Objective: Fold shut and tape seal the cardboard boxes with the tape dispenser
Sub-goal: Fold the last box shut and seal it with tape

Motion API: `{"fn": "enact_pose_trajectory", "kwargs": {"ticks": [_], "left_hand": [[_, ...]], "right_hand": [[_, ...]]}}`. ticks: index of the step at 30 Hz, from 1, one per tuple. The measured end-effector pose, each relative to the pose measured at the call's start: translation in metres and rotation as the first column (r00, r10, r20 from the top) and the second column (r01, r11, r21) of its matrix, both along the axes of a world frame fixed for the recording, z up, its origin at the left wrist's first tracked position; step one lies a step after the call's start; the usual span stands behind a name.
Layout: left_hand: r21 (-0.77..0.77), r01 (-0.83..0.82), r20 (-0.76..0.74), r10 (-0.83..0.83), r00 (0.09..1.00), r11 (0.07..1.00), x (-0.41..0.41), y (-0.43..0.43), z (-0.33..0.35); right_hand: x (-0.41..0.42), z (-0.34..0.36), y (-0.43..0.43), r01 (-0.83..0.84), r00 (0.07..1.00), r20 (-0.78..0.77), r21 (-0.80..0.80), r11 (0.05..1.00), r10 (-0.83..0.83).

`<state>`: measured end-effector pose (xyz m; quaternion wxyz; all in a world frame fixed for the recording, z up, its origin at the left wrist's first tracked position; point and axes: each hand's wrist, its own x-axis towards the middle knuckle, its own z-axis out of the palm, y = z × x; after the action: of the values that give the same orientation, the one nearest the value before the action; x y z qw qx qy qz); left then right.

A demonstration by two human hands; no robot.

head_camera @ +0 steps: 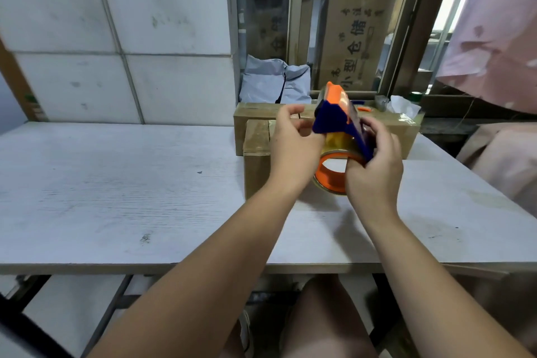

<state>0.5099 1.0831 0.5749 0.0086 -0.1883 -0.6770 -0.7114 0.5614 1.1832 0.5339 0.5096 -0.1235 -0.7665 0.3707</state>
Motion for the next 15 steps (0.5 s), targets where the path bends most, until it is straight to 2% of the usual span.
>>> {"fn": "enact_pose_trajectory", "kwargs": {"ticks": [4,8,15], "left_hand": [[0.119,-0.077,0.055,0.071,0.996,0.99,-0.001,-0.003,-0.003],[0.138,-0.123,0.056,0.116,0.992,0.983,-0.006,-0.015,-0.005],[0.187,-0.185,0.15,0.158,0.976,0.965,-0.028,-0.04,-0.011]], "right_hand": [[0.003,0.001,0.002,0.007,1.0,-0.013,0.006,1.0,-0.007],[0.004,0.003,0.005,0.009,1.0,-0.025,0.048,0.999,-0.007],[0.001,0.007,0.009,0.015,1.0,-0.003,0.146,0.989,-0.015]]}}
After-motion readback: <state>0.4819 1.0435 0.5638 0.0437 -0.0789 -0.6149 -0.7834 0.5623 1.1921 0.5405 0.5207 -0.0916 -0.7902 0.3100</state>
